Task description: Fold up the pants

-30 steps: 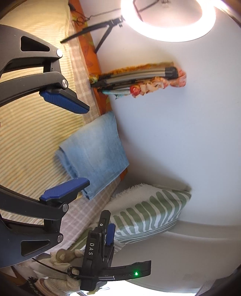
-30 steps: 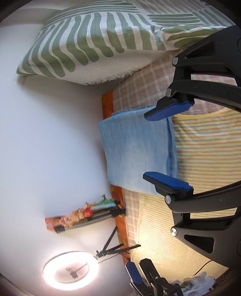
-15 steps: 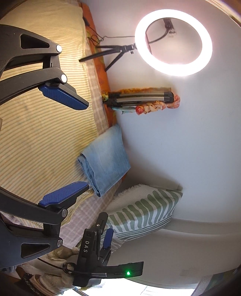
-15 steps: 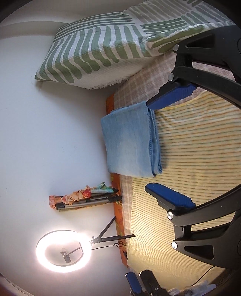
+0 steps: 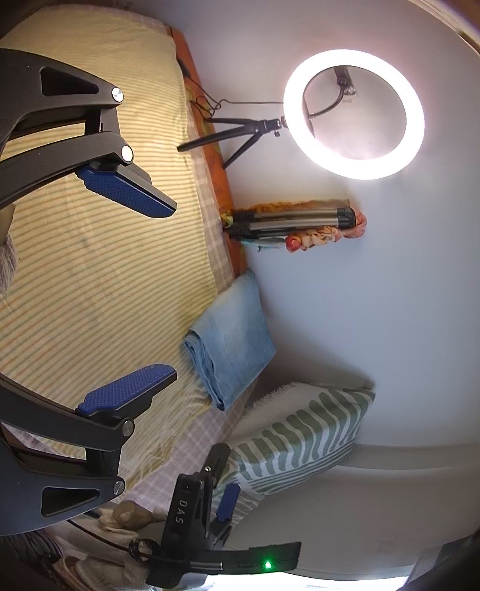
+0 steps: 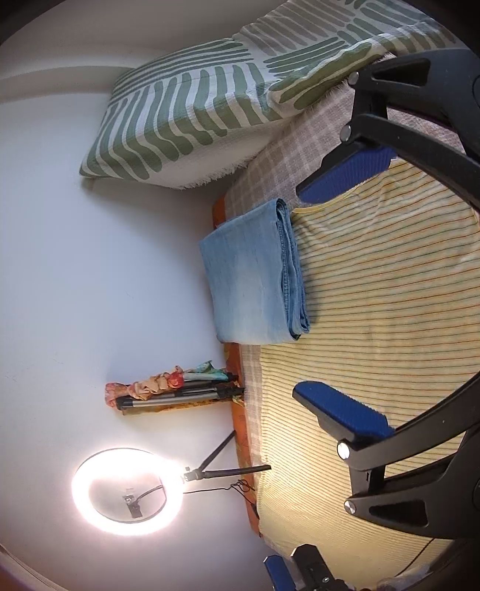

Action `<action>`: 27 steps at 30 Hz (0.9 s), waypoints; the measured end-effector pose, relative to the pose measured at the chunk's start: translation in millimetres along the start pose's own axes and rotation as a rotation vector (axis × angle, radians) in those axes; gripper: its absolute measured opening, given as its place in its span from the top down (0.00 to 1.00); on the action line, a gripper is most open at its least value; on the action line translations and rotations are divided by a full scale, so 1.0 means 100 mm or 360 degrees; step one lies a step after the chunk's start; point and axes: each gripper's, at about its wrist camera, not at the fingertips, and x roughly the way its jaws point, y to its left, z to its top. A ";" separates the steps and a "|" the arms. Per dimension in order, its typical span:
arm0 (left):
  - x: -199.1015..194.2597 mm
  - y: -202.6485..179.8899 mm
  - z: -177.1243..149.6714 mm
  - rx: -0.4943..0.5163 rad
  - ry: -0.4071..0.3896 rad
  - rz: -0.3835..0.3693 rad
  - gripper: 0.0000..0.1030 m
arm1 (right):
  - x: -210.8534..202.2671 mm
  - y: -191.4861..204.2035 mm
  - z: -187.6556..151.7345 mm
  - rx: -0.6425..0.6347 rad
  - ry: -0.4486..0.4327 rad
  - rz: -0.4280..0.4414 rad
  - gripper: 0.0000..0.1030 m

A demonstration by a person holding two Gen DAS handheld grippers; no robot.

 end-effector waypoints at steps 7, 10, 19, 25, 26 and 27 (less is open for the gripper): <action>0.01 0.04 -0.08 -0.0023 -0.0009 -0.0003 0.13 | 0.03 0.04 -0.10 0.0011 -0.0003 0.0004 0.00; 0.02 0.09 -0.09 -0.0057 -0.0013 0.0011 0.12 | 0.06 0.04 -0.13 0.0012 0.0009 0.0004 0.00; 0.09 0.15 -0.15 -0.0065 0.0023 0.0060 0.12 | 0.14 0.05 -0.20 -0.0004 0.0017 -0.0020 0.00; 0.08 0.16 -0.18 -0.0068 0.0034 0.0037 0.12 | 0.17 0.11 -0.24 -0.0046 0.0033 -0.0015 0.00; 0.08 0.16 -0.19 -0.0068 0.0035 0.0033 0.12 | 0.17 0.12 -0.25 -0.0050 0.0034 -0.0014 0.00; 0.08 0.15 -0.19 -0.0063 0.0036 0.0028 0.12 | 0.18 0.12 -0.25 -0.0056 0.0035 -0.0015 0.00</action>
